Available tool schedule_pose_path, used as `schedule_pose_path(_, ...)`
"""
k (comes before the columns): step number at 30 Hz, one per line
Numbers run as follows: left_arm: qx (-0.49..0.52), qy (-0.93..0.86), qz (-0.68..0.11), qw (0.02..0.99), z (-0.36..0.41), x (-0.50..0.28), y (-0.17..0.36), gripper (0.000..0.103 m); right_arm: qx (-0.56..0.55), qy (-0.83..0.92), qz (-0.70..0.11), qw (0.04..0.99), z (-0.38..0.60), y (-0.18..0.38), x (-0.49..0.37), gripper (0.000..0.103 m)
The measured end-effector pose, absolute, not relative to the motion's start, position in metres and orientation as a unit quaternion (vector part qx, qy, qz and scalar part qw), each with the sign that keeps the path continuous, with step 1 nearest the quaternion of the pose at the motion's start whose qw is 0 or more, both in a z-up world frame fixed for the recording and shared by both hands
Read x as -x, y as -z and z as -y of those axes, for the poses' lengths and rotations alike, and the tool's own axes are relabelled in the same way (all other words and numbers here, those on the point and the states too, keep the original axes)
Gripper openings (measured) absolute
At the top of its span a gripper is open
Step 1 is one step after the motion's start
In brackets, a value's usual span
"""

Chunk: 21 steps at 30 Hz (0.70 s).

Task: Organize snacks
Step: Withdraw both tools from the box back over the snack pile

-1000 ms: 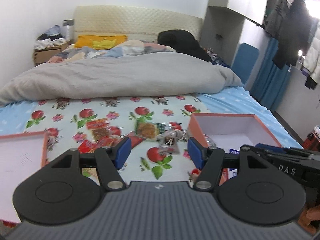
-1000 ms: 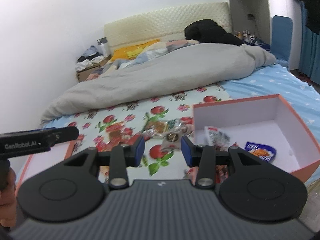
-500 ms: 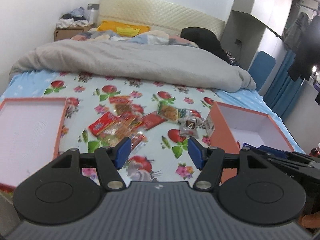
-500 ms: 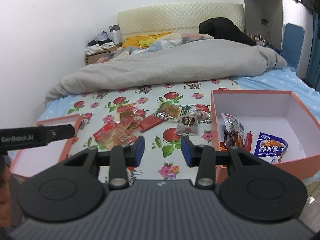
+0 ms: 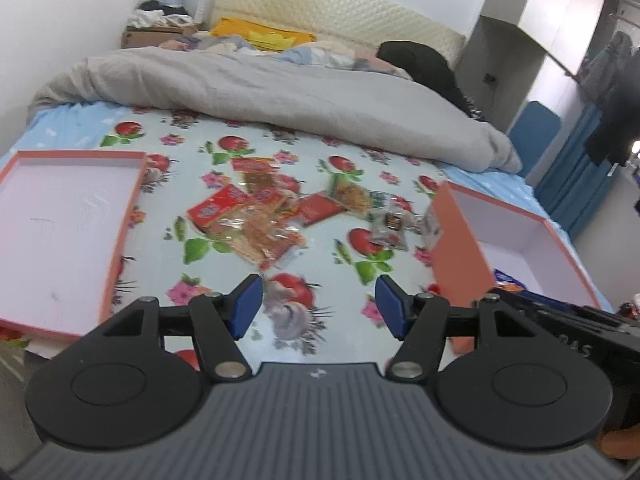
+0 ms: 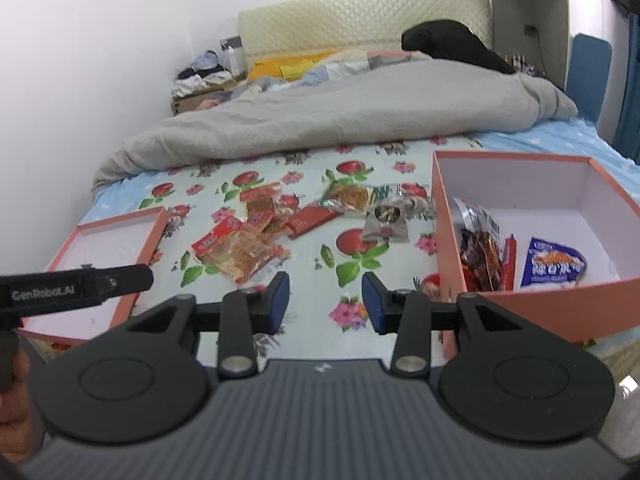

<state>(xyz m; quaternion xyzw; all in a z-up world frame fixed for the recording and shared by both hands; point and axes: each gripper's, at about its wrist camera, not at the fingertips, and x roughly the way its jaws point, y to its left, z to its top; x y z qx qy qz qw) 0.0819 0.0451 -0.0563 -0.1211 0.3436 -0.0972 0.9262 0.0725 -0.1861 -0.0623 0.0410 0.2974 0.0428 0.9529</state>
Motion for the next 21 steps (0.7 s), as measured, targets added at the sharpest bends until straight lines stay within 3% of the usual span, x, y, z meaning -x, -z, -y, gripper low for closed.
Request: schedule_pose_path(21,0.117,0.103,-0.350,0.924,-0.043,-0.119,0.073,0.068,-0.039,-0.028,-0.310,0.949,0.190,0.084,-0.101,0.043)
